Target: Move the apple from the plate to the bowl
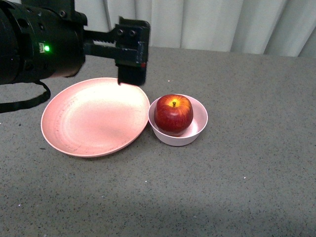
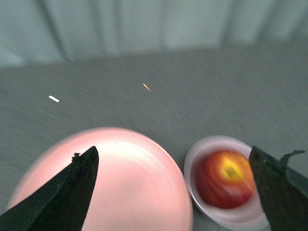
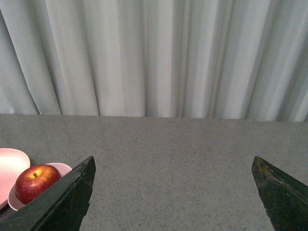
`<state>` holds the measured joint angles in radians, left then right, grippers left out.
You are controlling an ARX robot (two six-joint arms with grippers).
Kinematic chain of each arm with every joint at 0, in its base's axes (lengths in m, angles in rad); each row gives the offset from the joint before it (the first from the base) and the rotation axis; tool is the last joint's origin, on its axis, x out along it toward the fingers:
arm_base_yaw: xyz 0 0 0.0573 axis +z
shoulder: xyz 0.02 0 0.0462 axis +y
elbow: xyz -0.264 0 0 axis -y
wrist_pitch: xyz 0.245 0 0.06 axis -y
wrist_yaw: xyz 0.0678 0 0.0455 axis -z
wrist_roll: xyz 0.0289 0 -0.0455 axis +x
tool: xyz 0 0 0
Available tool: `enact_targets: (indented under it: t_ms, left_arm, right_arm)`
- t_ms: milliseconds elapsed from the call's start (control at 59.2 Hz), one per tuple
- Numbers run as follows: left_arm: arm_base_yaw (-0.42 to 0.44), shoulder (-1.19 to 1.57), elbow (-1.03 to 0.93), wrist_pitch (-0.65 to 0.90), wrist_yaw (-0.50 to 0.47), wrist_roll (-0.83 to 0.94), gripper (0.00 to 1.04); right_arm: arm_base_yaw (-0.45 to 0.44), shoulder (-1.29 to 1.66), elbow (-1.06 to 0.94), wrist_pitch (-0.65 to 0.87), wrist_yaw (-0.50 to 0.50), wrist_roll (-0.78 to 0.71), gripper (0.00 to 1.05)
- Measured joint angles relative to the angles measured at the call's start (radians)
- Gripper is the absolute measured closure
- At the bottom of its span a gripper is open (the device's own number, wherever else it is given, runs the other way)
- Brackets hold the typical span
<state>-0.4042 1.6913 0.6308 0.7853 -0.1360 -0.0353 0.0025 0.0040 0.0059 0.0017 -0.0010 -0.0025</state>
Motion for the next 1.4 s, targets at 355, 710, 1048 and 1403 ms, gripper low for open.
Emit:
enact_targets:
  t_ms: [355, 710, 1048, 1403]
  left_arm:
    - [0.148, -0.259, -0.369, 0.374, -0.111, 0.024, 0.79]
    - [0.255, -0.534, -0.522, 0.247, -0.011, 0.027, 1.01]
    - [0.383, -0.862, -0.603, 0.003, 0.129, 0.028, 1.01]
    - [0.402, -1.102, -0.612, -0.206, 0.135, 0.028, 1.01]
  right_arm:
    - [0.0, 0.0, 0.0, 0.0, -0.001, 0.0, 0.09]
    - [0.0, 0.0, 0.0, 0.0, 0.0, 0.0, 0.09]
    - [0.0, 0.0, 0.0, 0.0, -0.001, 0.0, 0.09]
    - [0.0, 0.0, 0.0, 0.0, 0.0, 0.0, 0.09]
